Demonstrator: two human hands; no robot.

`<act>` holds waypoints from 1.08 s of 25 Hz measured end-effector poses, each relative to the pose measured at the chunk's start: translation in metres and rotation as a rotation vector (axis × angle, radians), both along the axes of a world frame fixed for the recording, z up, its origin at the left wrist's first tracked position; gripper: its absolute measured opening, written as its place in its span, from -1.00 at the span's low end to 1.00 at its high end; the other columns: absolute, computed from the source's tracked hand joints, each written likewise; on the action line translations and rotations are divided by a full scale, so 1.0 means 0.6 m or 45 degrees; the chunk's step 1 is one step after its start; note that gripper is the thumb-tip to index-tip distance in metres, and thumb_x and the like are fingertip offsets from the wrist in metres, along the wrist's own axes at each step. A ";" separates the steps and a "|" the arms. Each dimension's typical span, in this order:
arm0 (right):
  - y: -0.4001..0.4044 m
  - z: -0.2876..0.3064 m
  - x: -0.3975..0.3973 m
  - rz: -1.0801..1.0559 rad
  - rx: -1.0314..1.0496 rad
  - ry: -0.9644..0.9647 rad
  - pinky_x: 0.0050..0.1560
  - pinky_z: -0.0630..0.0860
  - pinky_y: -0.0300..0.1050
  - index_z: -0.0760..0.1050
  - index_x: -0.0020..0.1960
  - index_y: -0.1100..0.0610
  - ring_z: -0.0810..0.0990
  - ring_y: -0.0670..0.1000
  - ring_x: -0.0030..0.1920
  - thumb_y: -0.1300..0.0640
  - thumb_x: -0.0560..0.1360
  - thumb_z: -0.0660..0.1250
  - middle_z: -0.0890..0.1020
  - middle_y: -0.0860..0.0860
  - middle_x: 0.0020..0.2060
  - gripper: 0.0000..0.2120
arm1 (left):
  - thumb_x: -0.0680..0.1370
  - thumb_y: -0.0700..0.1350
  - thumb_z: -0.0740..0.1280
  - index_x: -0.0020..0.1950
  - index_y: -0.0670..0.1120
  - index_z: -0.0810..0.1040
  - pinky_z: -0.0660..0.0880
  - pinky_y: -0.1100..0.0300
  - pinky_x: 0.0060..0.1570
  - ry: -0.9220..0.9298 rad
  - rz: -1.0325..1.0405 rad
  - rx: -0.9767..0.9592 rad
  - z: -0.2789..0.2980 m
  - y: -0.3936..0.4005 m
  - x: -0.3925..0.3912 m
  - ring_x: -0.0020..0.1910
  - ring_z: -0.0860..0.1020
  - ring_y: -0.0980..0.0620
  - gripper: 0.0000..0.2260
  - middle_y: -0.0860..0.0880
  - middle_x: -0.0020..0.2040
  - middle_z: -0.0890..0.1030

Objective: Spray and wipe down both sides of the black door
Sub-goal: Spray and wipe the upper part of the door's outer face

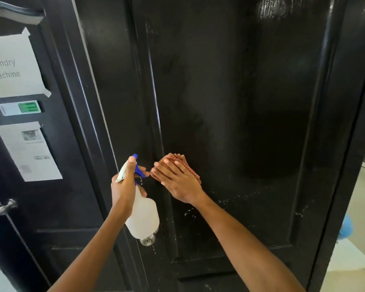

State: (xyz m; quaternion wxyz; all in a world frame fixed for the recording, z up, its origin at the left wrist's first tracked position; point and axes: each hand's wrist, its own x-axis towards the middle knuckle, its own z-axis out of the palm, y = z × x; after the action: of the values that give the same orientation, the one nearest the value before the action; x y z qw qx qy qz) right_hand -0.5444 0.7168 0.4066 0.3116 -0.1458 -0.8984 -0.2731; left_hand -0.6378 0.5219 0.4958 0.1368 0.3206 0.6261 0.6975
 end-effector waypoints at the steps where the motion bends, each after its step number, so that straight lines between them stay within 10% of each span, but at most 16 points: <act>1: 0.010 -0.011 0.019 -0.009 0.006 -0.040 0.65 -0.16 0.08 -0.17 0.69 -0.01 -0.18 0.09 0.67 -0.05 0.74 0.02 -0.14 0.00 0.68 -0.39 | 0.46 0.45 0.17 -0.02 0.01 0.63 0.53 0.15 -0.40 -0.001 -0.008 0.001 0.000 -0.002 0.000 -0.38 0.56 -0.09 -0.45 -0.08 0.07 0.67; 4: 0.064 -0.027 0.096 -0.144 -0.035 0.151 0.64 -0.18 0.11 -0.12 0.69 -0.08 -0.18 0.08 0.67 -0.09 0.72 0.12 -0.13 -0.04 0.68 -0.36 | 0.47 0.43 0.18 -0.02 -0.02 0.64 0.54 0.17 -0.42 -0.005 -0.026 -0.004 -0.010 -0.002 0.003 -0.38 0.58 -0.08 -0.45 -0.08 0.05 0.68; 11: 0.099 -0.057 0.188 -0.646 -1.068 1.697 0.61 -0.21 0.27 -0.53 0.57 -0.10 -0.17 0.25 0.66 -0.17 0.73 -0.18 -0.16 0.19 0.66 -0.39 | 0.60 0.25 0.19 -0.07 -0.07 0.62 0.52 0.22 -0.47 -0.012 -0.021 0.011 -0.024 0.005 0.025 -0.46 0.57 0.03 -0.58 -0.02 -0.10 0.71; 20: 0.011 0.033 0.005 -0.139 -0.215 0.473 0.62 -0.24 0.22 -0.06 0.69 0.06 -0.12 0.23 0.66 -0.13 0.71 0.07 -0.06 0.11 0.68 -0.36 | 0.60 0.24 0.21 -0.09 -0.12 0.64 0.52 0.18 -0.48 0.049 0.081 0.094 0.043 -0.032 -0.008 -0.48 0.57 -0.04 -0.55 -0.05 -0.12 0.71; 27: 0.008 0.333 -0.050 -0.023 0.149 0.279 0.65 -0.15 0.14 -0.05 0.70 0.06 -0.13 0.12 0.67 -0.01 0.71 0.11 -0.04 0.06 0.68 -0.37 | 0.52 0.30 0.21 -0.08 -0.15 0.64 0.53 0.17 -0.48 0.139 0.095 0.207 0.114 -0.074 -0.037 -0.47 0.57 -0.02 -0.48 -0.08 -0.13 0.71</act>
State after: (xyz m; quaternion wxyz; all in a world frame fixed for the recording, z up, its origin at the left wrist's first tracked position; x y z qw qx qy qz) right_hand -0.5742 0.7218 0.6063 0.4134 -0.1643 -0.8401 -0.3105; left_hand -0.6600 0.4778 0.5639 0.0500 0.3448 0.5853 0.7321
